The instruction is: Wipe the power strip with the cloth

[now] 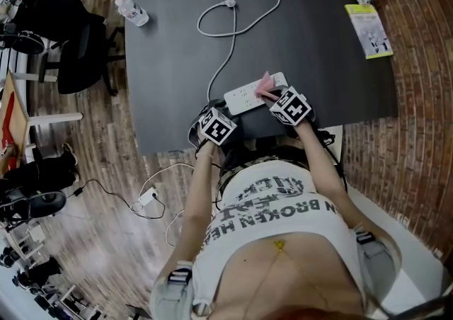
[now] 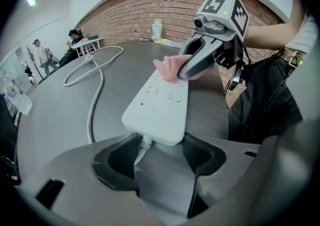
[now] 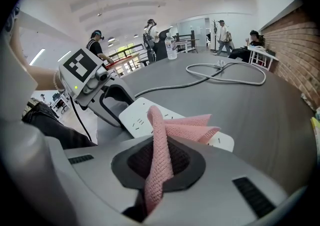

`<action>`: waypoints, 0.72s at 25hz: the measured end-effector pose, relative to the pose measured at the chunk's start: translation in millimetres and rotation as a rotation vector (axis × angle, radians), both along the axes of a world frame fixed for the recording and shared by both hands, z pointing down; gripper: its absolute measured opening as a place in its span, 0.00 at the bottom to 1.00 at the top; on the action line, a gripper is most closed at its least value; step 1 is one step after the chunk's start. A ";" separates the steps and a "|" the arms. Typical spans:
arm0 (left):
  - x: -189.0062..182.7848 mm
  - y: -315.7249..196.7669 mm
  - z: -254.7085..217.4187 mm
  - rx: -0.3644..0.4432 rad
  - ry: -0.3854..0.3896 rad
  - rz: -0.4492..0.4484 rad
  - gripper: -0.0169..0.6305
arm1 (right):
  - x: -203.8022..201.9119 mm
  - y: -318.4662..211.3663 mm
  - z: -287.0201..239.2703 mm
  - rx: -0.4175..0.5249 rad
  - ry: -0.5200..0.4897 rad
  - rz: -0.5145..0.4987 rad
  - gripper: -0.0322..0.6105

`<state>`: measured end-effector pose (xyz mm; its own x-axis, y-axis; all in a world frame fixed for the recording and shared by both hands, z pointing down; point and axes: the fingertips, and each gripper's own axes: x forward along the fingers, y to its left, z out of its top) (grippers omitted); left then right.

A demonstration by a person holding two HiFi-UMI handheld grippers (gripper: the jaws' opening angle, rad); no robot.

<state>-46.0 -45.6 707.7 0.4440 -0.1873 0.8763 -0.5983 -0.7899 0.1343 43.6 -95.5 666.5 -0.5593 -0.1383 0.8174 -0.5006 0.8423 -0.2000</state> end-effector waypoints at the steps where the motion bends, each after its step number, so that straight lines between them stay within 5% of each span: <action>1: 0.2 0.2 0.1 0.001 0.001 -0.001 0.44 | 2.4 -0.9 0.2 0.002 0.008 0.002 0.07; 18: 1.6 -0.4 -0.1 0.001 -0.002 -0.001 0.44 | 48.6 -18.8 2.4 -0.004 0.172 0.015 0.08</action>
<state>-44.3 -46.0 707.5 0.4423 -0.1884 0.8769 -0.5995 -0.7893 0.1328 92.2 -114.3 668.8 -0.4088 -0.1421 0.9015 -0.5399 0.8340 -0.1133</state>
